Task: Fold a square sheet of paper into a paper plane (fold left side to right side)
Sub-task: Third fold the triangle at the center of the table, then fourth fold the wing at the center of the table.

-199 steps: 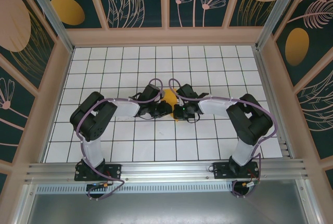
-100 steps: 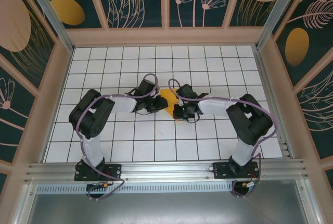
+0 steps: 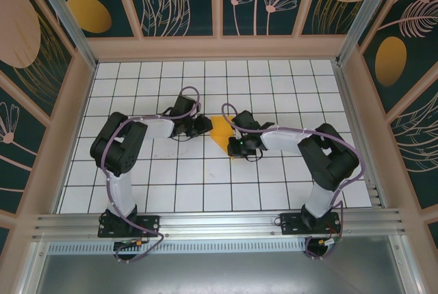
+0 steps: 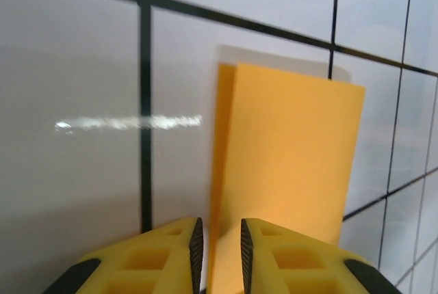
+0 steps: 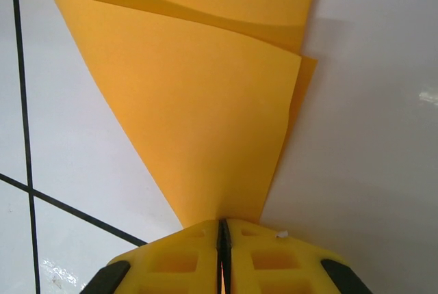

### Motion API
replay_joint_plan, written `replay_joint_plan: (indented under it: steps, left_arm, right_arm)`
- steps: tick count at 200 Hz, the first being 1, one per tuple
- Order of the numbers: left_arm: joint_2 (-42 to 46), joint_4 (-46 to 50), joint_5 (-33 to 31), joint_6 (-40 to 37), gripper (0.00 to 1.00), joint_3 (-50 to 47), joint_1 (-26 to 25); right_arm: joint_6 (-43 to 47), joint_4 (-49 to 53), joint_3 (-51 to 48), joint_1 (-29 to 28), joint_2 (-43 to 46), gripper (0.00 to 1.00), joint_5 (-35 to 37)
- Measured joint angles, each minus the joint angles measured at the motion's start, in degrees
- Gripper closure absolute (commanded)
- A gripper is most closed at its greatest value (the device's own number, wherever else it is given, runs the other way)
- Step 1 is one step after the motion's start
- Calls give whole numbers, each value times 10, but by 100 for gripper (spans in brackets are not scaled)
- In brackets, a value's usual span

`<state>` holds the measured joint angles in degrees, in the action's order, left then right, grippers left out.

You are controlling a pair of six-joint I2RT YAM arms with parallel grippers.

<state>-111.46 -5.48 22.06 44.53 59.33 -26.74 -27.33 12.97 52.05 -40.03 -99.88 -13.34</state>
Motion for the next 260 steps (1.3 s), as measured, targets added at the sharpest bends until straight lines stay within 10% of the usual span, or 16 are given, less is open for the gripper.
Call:
replay_joint_plan:
  steps: [114,260]
  left_arm:
    - [216,2,-3,-7,65,-121,26]
    - [102,-78,57,45,61,-132,-34]
  right_arm:
    - [36,21,18,7,102,72,58]
    - [70,25,75,22,-12,78,109]
